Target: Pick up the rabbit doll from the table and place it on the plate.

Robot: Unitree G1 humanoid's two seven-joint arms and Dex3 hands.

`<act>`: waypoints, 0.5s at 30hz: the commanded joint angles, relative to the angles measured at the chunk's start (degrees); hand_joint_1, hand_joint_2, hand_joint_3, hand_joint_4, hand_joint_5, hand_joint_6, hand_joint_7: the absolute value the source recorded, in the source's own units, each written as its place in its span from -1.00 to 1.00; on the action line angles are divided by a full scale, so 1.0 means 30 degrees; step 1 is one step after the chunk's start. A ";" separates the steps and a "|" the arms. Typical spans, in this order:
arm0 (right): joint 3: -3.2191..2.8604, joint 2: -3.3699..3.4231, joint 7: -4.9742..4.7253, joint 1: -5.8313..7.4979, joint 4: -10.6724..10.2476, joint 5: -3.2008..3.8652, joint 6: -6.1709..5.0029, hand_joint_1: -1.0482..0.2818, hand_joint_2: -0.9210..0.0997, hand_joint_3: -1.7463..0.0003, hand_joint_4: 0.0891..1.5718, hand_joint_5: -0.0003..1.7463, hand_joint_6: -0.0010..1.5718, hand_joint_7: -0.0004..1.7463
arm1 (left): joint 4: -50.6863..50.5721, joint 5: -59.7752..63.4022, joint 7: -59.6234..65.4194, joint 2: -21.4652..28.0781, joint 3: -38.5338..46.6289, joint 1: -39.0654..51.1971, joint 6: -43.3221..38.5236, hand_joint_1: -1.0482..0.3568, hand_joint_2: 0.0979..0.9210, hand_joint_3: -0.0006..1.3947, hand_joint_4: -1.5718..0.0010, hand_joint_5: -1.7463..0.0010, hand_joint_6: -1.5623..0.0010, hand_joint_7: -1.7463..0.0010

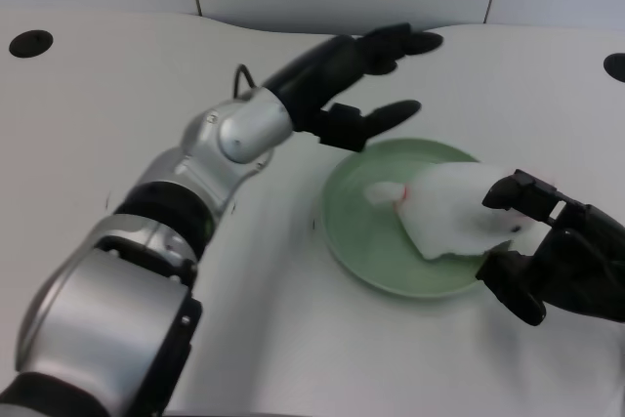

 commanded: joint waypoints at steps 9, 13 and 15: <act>-0.0190 -0.0453 0.0091 -0.0007 0.0359 0.0338 -0.0001 -0.48 -1.00 0.83 0.07 1.00 -0.07 0.60 | -0.0691 -0.6446 -0.7116 0.3667 0.4871 0.4900 -0.1935 -1.00 1.00 0.11 0.92 0.53 0.80 0.88; -0.0162 -0.0669 0.0156 -0.0131 0.0551 0.0316 -0.0017 -0.50 -1.00 0.80 0.07 0.98 -0.07 0.56 | -0.0873 -0.9750 -0.9908 0.3663 0.7551 0.7124 0.0387 -1.00 1.00 0.16 0.82 0.52 0.74 0.89; -0.0166 -0.0730 0.0162 -0.0181 0.0637 0.0316 0.0049 -0.49 -1.00 0.80 0.06 0.96 -0.08 0.55 | -0.0988 -1.0768 -1.0771 0.3476 0.8364 0.7584 0.1291 -1.00 1.00 0.18 0.82 0.53 0.75 0.90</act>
